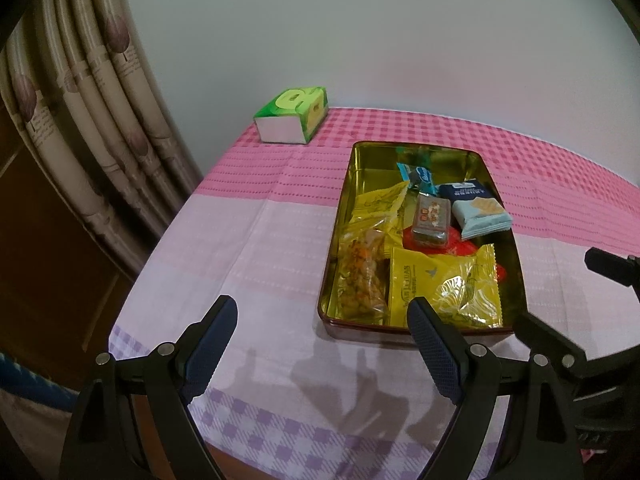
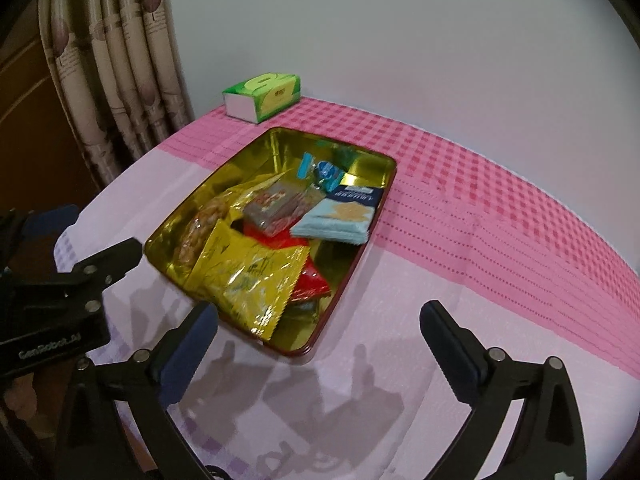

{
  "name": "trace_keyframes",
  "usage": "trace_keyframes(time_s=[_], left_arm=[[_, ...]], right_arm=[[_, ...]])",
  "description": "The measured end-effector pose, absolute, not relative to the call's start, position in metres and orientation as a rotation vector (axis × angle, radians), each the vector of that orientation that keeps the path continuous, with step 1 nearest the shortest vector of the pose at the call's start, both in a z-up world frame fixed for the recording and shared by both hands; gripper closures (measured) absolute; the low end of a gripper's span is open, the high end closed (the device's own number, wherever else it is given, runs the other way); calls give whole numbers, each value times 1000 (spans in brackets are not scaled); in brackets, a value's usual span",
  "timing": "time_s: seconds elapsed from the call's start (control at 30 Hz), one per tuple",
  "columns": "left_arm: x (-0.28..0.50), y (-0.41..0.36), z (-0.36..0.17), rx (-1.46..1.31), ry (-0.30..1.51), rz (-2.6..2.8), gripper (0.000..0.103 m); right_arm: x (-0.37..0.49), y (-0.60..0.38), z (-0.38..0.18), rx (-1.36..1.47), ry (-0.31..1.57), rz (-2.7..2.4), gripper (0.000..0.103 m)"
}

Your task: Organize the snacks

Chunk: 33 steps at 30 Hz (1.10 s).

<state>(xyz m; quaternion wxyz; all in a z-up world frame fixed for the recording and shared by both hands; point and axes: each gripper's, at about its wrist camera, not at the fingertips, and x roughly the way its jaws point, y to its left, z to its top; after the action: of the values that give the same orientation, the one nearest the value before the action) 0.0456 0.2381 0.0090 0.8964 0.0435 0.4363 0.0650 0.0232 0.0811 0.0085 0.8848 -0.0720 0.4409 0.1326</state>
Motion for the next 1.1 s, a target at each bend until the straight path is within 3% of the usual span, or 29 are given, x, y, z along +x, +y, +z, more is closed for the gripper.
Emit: trace_keyframes(time_s=[1.1], left_arm=[[46,236,6,102,907,121,16]], right_arm=[[17,91,-1,-152,942,293,3]])
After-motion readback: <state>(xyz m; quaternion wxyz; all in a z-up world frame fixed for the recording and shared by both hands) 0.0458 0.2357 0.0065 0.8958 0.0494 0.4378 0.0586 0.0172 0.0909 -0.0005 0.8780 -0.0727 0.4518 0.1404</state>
